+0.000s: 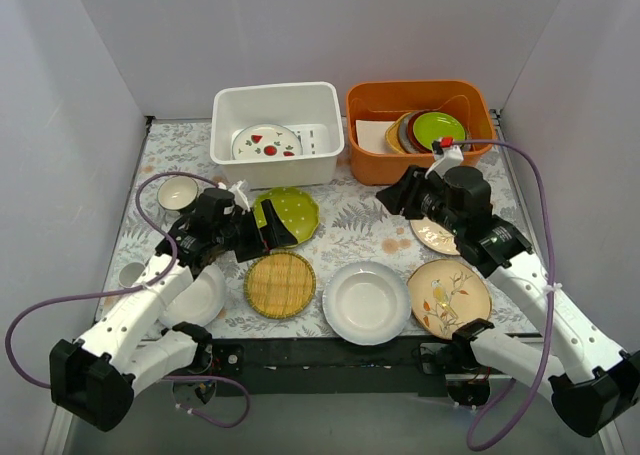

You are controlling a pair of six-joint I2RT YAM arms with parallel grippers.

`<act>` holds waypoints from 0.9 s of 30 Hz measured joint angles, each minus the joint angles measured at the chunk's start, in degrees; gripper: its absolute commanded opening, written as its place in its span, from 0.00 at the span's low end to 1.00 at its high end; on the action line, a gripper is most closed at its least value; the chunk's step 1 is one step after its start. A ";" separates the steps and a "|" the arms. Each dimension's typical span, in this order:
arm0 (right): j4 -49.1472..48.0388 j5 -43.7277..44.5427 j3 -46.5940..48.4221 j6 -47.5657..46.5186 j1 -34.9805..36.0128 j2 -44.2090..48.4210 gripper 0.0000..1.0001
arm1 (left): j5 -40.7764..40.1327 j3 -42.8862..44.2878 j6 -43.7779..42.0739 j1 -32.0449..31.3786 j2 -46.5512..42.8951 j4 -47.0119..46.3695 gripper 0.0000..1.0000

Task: Place the plates into the plastic bin on the countertop
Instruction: Pick up the plate from the corner of the board.

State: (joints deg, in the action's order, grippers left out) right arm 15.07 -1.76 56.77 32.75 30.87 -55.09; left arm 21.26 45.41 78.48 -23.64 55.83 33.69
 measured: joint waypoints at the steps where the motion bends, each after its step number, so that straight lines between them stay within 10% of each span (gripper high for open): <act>1: 0.83 0.81 -1.55 0.04 -0.02 1.09 0.49 | 0.09 0.00 0.44 -0.79 0.50 -0.74 0.98; 17: 10.64 5.57 -12.90 3.15 -4.59 10.27 0.45 | -1.55 12.87 3.91 -16.55 20.52 -9.77 0.98; 27: 12.04 -6.19 -16.83 1.62 -23.58 12.31 0.47 | -1.53 26.03 1.29 -26.49 37.66 -14.80 0.96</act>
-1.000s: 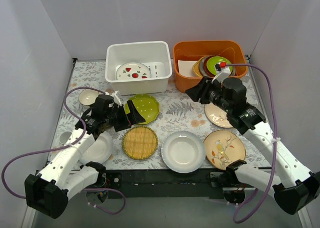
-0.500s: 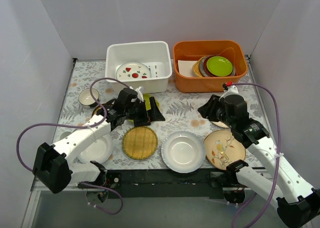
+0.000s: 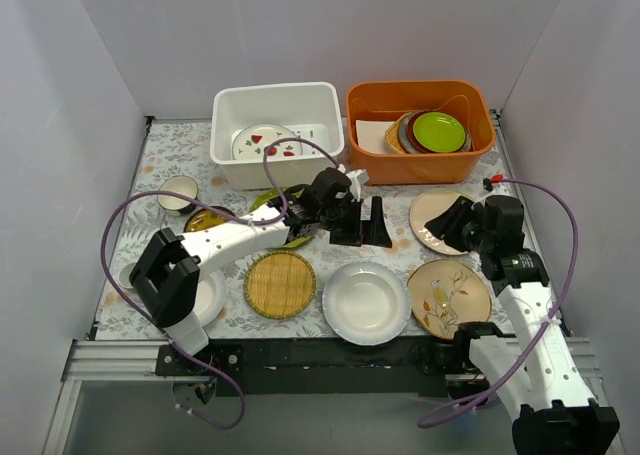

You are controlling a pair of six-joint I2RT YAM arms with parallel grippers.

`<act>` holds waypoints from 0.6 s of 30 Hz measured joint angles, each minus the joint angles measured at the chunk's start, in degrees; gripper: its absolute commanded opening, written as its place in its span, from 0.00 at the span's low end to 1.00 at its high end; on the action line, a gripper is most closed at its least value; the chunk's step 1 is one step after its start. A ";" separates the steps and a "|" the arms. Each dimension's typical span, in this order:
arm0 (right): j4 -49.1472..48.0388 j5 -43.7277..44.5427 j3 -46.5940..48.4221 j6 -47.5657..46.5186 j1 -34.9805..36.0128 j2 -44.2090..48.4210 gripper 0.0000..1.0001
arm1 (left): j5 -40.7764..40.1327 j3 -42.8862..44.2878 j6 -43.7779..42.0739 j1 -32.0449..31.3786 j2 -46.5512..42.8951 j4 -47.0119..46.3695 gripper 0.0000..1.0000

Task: Place the plates into the plastic bin on the countertop
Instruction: Pick up the plate from the corner of the board.

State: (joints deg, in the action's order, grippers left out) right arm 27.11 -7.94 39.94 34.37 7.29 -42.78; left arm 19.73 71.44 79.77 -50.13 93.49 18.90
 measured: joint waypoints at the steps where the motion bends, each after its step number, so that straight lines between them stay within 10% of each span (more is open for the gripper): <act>1: 0.04 -1.22 -0.02 -0.44 -1.64 -0.11 0.48 | -0.02 0.96 -0.15 -0.66 1.40 -0.22 0.96; 18: 0.24 -19.80 -5.33 -9.77 -27.58 -4.13 0.53 | -1.03 17.07 -5.46 -7.43 17.25 -1.42 0.92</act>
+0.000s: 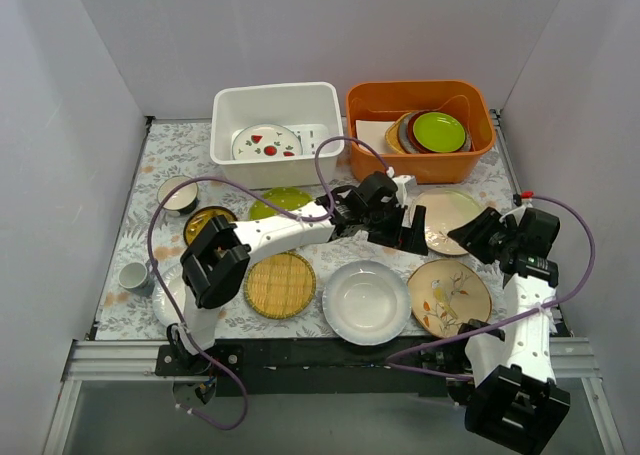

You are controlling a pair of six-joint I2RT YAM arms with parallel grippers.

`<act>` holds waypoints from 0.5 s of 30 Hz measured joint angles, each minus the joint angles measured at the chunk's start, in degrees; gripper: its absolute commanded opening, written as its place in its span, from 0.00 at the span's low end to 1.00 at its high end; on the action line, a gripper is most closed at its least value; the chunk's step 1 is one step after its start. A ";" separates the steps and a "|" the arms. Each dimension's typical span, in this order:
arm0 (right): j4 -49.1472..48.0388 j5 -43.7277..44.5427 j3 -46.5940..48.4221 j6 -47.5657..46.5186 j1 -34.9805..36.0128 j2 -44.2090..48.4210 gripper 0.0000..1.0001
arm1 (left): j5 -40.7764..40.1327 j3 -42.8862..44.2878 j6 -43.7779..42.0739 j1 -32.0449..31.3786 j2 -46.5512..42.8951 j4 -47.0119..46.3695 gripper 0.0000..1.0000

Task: Place the plates into the plastic bin on the countertop
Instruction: Pick up the plate from the corner of the board.

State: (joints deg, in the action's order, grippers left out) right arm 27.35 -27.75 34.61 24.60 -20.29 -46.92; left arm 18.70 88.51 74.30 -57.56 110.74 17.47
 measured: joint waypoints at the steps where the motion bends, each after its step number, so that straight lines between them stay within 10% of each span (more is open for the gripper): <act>1: -0.33 -0.33 -0.37 -0.04 -0.35 0.26 0.53 | 0.04 0.61 -0.31 -0.17 0.98 0.00 0.92; 15: -3.54 -4.22 -6.45 -0.46 -5.70 0.31 0.55 | 1.90 6.16 -4.48 -1.57 12.07 0.09 0.77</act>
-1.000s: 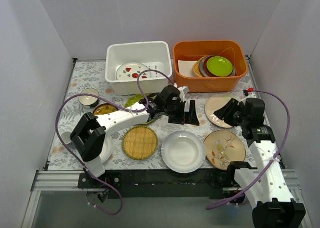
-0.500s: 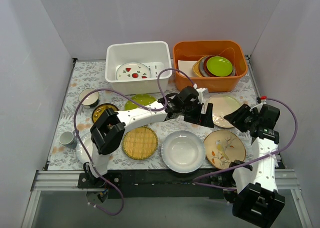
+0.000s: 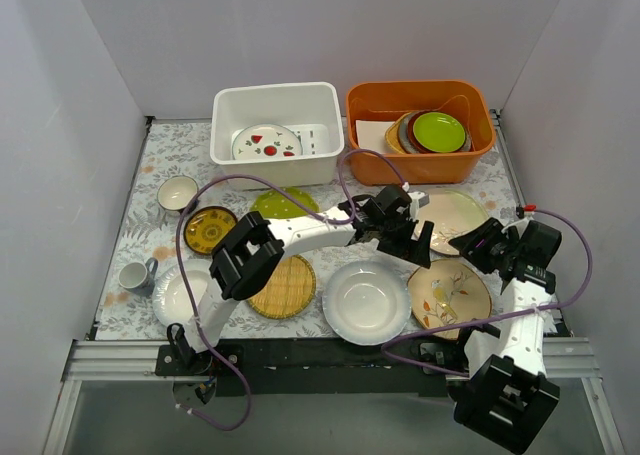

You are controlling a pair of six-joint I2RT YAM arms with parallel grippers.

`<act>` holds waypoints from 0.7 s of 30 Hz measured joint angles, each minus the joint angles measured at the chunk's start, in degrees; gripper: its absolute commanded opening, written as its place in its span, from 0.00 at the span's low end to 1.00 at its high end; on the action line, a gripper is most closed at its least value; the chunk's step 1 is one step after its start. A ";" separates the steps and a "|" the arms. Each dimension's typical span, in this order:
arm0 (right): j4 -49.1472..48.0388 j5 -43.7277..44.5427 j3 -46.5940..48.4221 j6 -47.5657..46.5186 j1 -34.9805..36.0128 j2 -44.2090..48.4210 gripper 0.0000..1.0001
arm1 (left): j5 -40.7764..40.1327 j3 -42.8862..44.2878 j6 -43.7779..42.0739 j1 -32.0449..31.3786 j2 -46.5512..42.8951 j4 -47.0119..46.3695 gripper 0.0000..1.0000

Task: Place the plates into the plastic bin on the countertop
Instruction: Pick up the plate from the corner of the board.

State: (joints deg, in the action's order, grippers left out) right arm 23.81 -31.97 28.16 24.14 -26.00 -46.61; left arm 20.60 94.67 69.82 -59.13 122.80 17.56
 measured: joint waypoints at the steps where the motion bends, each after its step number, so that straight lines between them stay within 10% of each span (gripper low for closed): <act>1: -0.33 -0.15 0.00 -0.02 -0.20 0.00 0.55 | 0.17 0.37 -0.15 -0.11 0.35 -0.04 0.75; 21: -2.38 -1.62 0.00 -0.09 -2.45 -1.60 0.55 | 3.32 2.56 1.84 -1.49 7.63 -4.31 0.53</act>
State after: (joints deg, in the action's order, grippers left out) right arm 21.43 -33.58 28.16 24.05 -28.45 -48.21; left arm 23.92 97.23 71.66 -60.62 130.43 13.26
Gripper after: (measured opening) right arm 0.547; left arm 0.573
